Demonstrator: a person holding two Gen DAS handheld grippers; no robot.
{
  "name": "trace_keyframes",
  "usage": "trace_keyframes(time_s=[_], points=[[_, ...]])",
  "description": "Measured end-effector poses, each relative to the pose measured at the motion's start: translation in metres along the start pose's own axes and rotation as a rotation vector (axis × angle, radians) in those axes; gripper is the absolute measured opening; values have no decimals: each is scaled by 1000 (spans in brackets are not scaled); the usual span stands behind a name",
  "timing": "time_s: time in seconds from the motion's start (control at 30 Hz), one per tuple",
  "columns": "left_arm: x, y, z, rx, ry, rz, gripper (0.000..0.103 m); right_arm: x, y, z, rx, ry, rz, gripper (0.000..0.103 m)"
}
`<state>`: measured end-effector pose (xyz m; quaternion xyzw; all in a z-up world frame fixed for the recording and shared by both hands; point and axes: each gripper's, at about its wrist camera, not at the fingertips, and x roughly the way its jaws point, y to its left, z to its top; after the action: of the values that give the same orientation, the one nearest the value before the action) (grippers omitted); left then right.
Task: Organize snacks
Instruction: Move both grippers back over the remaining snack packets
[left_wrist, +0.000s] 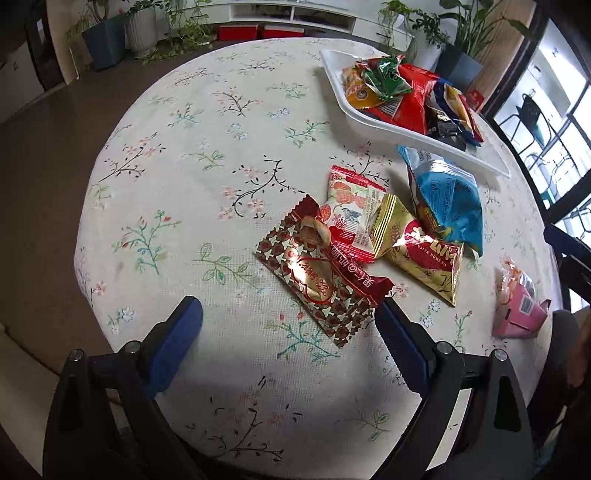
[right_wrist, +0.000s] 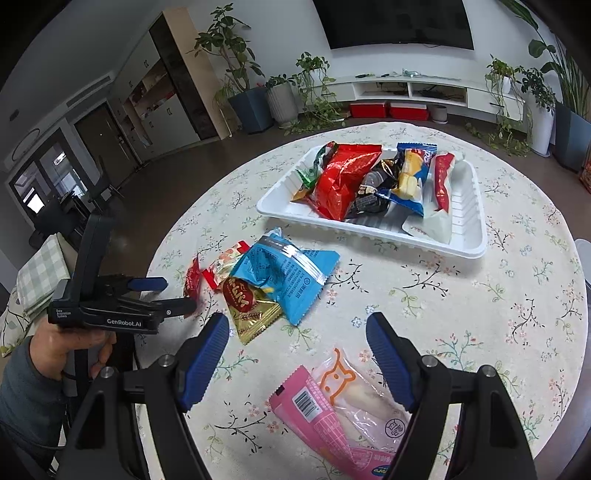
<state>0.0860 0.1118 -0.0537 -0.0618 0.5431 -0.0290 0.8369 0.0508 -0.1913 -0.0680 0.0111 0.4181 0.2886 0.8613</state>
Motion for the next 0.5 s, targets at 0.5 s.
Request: trace_keyframes(time_s=[0.5], points=[[8,-14,13,-70,-48,32,92,7,3,-1,7,5,21,79]])
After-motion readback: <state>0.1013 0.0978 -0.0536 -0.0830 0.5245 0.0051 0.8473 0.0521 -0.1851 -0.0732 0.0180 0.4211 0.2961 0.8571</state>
